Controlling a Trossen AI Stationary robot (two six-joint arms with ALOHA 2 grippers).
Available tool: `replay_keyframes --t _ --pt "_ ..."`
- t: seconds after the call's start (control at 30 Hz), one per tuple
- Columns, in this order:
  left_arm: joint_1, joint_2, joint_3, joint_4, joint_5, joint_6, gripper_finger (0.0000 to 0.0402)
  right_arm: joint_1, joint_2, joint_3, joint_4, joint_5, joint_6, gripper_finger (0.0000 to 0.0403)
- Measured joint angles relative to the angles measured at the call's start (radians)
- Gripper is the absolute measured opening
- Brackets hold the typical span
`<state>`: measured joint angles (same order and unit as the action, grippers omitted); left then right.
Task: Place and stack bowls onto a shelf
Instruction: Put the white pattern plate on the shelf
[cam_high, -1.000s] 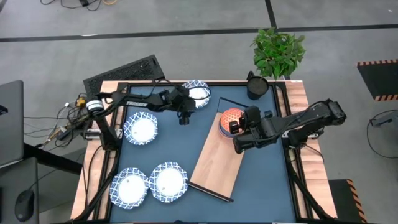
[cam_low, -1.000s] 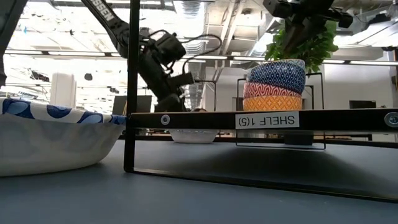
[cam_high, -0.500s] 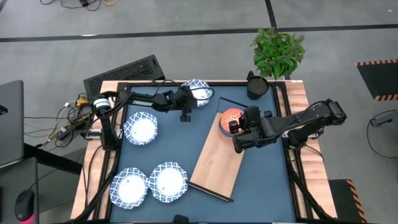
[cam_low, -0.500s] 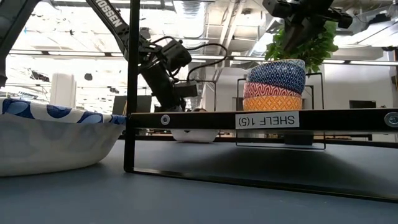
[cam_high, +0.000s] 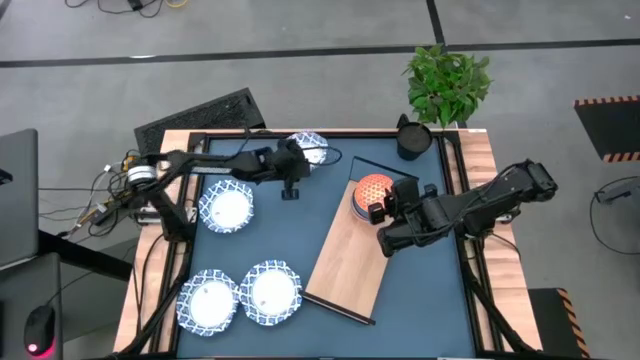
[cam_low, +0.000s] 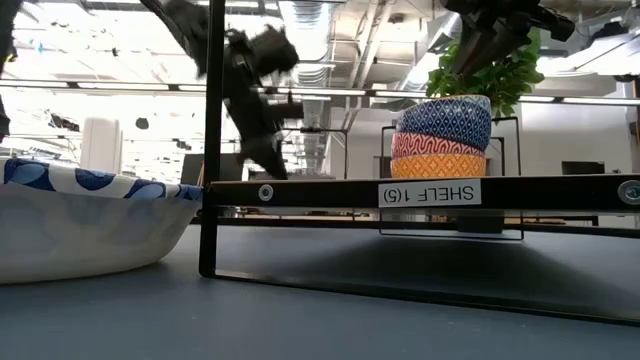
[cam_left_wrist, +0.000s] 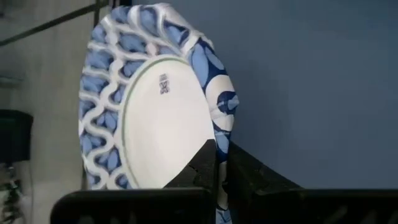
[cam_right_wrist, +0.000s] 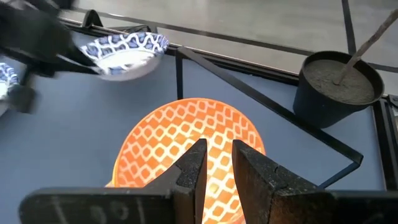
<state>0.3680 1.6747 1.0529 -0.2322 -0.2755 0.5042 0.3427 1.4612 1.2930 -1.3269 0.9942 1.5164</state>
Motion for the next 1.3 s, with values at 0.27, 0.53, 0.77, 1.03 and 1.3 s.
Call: replay_keyframes --t 0.27,0.53,0.77,1.03,1.3 --pt "-0.193 -0.327 -0.013 -0.124 0.196 -0.158 0.0000 0.012 0.000 0.000 0.000 0.005 0.001 0.0102" --pt "-0.511 -0.342 -0.022 -0.098 0.137 0.022 0.0000 0.011 0.000 0.000 0.001 0.008 0.002 0.0102" --pt "-0.632 -0.201 -0.022 0.008 0.074 0.150 0.0000 0.011 0.000 0.000 0.001 0.008 -0.002 0.0102" --pt "-0.669 -0.035 0.035 0.074 0.117 0.165 0.0000 0.018 0.000 0.000 0.001 0.007 -0.003 0.0102" --pt "-0.692 -0.020 0.066 0.094 0.210 0.169 0.0000 0.036 0.000 0.000 0.001 0.003 -0.001 0.0102"
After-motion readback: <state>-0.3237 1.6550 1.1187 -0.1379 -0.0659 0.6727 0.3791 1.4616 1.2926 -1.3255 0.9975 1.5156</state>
